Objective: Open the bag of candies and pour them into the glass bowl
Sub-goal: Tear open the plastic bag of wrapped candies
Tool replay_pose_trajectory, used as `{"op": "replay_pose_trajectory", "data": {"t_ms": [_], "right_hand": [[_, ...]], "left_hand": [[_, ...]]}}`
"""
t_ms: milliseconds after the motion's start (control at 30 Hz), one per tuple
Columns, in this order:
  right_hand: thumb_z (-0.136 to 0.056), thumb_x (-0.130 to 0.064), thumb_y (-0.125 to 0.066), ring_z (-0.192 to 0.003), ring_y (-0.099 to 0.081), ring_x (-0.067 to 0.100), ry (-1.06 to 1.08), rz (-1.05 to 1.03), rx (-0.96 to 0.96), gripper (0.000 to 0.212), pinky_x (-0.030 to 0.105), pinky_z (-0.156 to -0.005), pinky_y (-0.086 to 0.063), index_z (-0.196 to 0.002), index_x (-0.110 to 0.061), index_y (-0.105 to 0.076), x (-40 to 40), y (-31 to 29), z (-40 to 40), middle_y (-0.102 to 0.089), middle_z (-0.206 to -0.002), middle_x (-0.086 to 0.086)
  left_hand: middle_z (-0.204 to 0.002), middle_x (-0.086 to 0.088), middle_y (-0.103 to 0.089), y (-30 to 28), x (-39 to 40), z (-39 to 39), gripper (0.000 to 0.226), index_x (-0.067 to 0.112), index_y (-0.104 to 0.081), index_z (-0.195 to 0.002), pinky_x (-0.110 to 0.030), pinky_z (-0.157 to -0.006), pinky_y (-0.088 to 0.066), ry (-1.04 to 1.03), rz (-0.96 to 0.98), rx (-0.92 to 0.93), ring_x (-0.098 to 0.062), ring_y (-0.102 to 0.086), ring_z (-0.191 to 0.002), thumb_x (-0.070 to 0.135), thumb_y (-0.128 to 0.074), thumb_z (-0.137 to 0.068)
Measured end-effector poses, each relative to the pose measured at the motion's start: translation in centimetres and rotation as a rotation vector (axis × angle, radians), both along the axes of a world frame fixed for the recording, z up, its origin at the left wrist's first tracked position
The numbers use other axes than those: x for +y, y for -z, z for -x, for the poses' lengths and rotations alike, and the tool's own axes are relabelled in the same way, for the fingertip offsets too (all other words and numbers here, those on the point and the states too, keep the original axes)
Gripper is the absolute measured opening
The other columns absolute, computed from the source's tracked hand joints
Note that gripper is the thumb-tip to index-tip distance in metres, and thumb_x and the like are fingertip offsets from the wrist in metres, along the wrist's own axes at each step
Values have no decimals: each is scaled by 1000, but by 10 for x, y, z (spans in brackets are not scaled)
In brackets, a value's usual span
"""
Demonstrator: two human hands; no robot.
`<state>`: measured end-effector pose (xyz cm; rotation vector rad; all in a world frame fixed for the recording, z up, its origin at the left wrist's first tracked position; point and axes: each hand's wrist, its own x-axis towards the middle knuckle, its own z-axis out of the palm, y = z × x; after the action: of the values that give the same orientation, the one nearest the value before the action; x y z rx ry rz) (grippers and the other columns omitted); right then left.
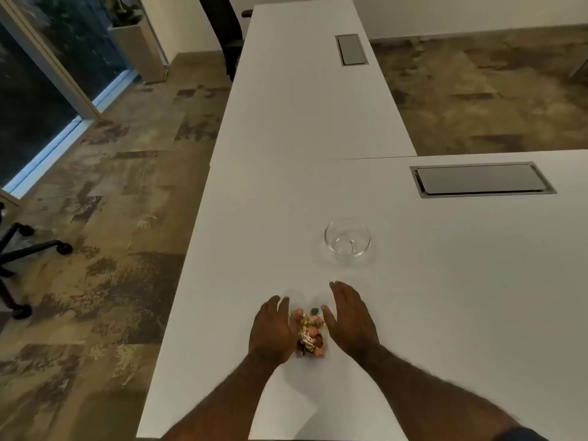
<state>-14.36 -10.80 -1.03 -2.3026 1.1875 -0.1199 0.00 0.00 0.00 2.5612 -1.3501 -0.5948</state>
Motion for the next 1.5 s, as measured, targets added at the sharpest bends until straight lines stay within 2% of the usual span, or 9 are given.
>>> {"op": "replay_pose_trajectory", "data": {"t_ms": [267,433,667,800,900,1000,1167,1367,1500], "right_hand": [[-98,-35,-50,-134,-43,22,27,-252,9,53,32,-112,-36,-144,-9,-42,7,16,-2,-47,-145,9],[-90,-20,-65,-105,-63,21,270,-441,-121,47,16,-84,-39,-134,-9,-54,-1,19,-11,-63,-125,10],[-85,-13,-71,-99,-69,31,548,-768,-341,41,45,-91,-56,-124,-6,-58,-10,20,-15,-70,-107,18],[-86,-14,-71,-76,-68,18,538,-837,-441,31,27,-64,-56,-114,-2,-64,-16,11,-14,-71,-100,17],[-85,-18,-72,-63,-66,8,497,-847,-473,23,23,-59,-55,-105,-7,-69,-23,-3,-18,-74,-90,8],[-85,-19,-71,-68,-67,13,436,-776,-461,16,24,-63,-57,-96,-8,-73,-29,-16,-24,-75,-88,10],[-86,-24,-70,-75,-73,17,286,-584,-368,8,28,-66,-60,-87,-18,-74,-30,-35,-33,-76,-83,1],[-86,-28,-68,-79,-69,15,213,-372,-188,12,34,-76,-58,-81,-19,-74,-16,-41,-40,-76,-83,-4],[-84,-25,-69,-77,-69,19,205,-373,-143,11,36,-73,-59,-76,-18,-73,-9,-41,-42,-75,-80,2]], "left_hand": [[-139,-11,-48,12,-5,7,52,12,-36,-143,-36,-107,-39,-337,36,419,-25,-44,-129,27,-50,-95],[-136,-12,-53,11,-14,6,54,11,-38,-143,-37,-104,-45,-550,66,570,-26,-52,-122,17,-52,-91],[-135,-14,-56,5,-25,2,50,10,-46,-137,-43,-104,-46,-745,104,734,-29,-55,-121,11,-51,-87],[-123,-13,-63,-1,-34,0,46,14,-52,-132,-44,-98,-51,-739,192,731,-29,-60,-112,10,-52,-86],[-109,-9,-66,-11,-45,-2,43,19,-54,-127,-38,-85,-57,-759,291,783,-26,-64,-102,9,-56,-85],[-103,-7,-66,-21,-55,-6,32,18,-55,-115,-27,-71,-52,-746,386,804,-23,-64,-97,10,-60,-84],[-90,3,-64,-36,-64,-9,20,23,-53,-93,-20,-66,-47,-703,481,744,-13,-64,-85,22,-68,-80],[-61,8,-58,-34,-58,1,27,21,-57,-61,-22,-53,-37,-646,352,633,-10,-52,-59,34,-66,-83],[-61,1,-64,-37,-54,8,31,7,-68,-66,-23,-53,-41,-628,317,613,-11,-54,-57,32,-64,-85]]}}
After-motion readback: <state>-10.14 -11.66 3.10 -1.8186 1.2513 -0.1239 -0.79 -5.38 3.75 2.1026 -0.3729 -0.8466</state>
